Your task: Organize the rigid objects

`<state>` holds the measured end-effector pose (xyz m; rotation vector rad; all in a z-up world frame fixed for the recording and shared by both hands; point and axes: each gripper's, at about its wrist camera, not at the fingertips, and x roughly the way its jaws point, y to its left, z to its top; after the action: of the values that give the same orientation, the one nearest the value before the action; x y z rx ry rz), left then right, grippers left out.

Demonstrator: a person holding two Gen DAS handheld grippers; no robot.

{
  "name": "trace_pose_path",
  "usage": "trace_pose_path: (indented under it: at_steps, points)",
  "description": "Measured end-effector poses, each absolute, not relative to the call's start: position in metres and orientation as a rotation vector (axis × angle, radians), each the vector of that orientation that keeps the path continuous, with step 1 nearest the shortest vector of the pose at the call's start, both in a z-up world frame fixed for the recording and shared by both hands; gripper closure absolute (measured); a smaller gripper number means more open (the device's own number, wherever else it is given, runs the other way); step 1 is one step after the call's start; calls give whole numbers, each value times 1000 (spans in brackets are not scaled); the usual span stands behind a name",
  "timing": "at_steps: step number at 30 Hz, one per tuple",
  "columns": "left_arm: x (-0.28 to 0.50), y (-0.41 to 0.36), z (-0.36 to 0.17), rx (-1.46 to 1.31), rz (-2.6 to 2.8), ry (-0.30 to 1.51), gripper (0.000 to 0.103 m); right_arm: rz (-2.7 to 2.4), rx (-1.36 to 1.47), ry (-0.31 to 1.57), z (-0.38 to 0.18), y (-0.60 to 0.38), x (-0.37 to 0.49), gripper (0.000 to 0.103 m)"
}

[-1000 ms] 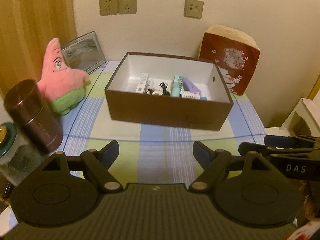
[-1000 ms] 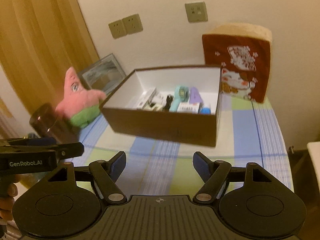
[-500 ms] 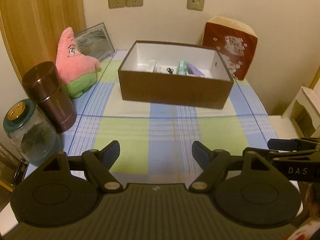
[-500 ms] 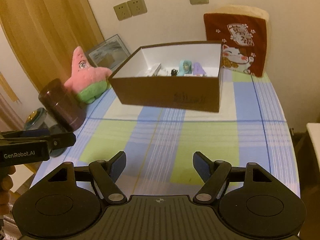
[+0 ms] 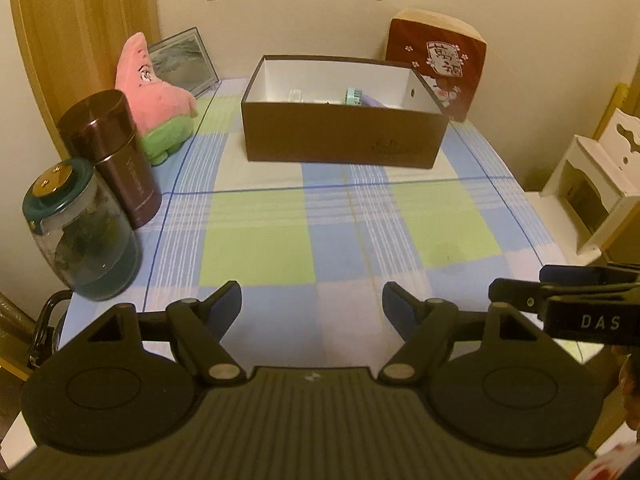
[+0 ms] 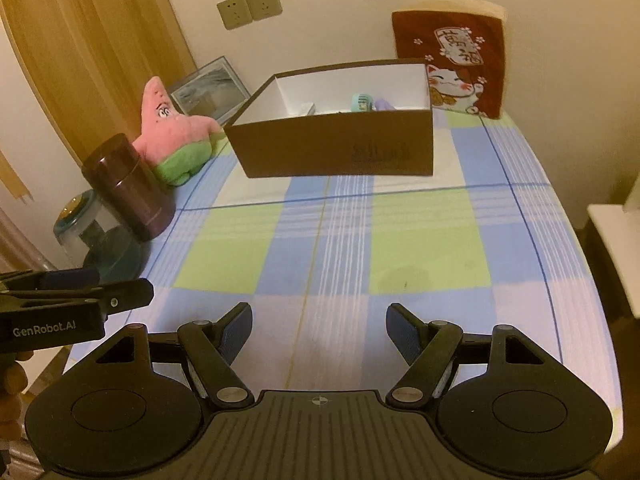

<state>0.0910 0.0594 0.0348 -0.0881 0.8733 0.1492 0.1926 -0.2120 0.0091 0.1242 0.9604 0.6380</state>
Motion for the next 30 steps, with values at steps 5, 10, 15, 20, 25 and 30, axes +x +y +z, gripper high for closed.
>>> trace_pose_path:
  at_steps: [5,10,15,20,25,30]
  points:
    - [72,67,30,-98,133,891,30,605,127,970,11,-208,165,29]
    - [58,68,29,-101,119,906,30,601,117,968,17,-205,151,29]
    - [53,63,27,-103,128,909,30,601,108,972,16,-206,148,29]
    - [52,52,30,-102,146,903,31,620,101,975,15,-212,149,29]
    - [50,42,31,-98,146,900,31,624,90,974,15,-219,147,29]
    - [45,36,30,-96,142,906,31,627,88,984,14,-226,142,29]
